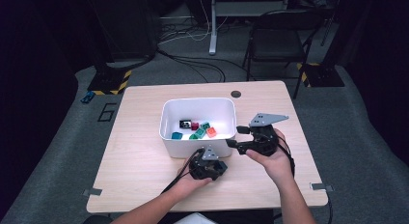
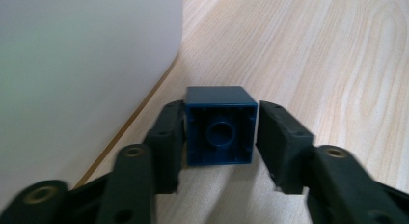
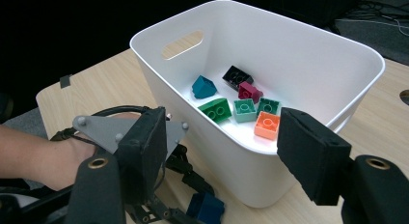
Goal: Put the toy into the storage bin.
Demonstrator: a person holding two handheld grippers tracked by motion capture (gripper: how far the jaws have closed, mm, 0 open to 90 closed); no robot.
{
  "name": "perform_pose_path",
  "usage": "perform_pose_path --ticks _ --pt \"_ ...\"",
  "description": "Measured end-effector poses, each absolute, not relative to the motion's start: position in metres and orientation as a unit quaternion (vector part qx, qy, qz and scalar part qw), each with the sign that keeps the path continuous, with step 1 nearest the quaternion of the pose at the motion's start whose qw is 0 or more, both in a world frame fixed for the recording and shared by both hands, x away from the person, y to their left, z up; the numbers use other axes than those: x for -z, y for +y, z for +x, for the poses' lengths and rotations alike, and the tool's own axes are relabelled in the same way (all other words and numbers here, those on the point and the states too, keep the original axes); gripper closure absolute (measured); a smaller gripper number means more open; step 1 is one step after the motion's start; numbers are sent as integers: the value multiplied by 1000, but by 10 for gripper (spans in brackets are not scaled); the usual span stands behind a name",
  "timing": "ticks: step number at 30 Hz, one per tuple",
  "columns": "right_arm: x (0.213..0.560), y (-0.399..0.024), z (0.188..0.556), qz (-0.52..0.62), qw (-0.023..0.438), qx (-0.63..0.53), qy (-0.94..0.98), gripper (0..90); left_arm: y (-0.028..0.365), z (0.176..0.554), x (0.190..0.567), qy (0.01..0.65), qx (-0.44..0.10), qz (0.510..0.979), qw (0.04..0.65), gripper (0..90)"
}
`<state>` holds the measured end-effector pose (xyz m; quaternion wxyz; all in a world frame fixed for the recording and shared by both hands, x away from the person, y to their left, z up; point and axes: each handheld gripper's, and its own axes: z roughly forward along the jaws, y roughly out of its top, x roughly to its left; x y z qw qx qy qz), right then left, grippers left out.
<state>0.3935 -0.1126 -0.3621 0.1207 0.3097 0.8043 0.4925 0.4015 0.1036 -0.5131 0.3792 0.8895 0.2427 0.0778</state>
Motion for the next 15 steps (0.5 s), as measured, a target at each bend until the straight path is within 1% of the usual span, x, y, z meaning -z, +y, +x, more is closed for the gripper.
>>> perform_pose_path --ticks 6,15 --pt "362 -113 393 312 120 -493 803 344 102 400 513 227 -85 895 374 582" --pt "363 -113 394 312 120 -492 804 344 106 397 507 221 -78 895 379 584"
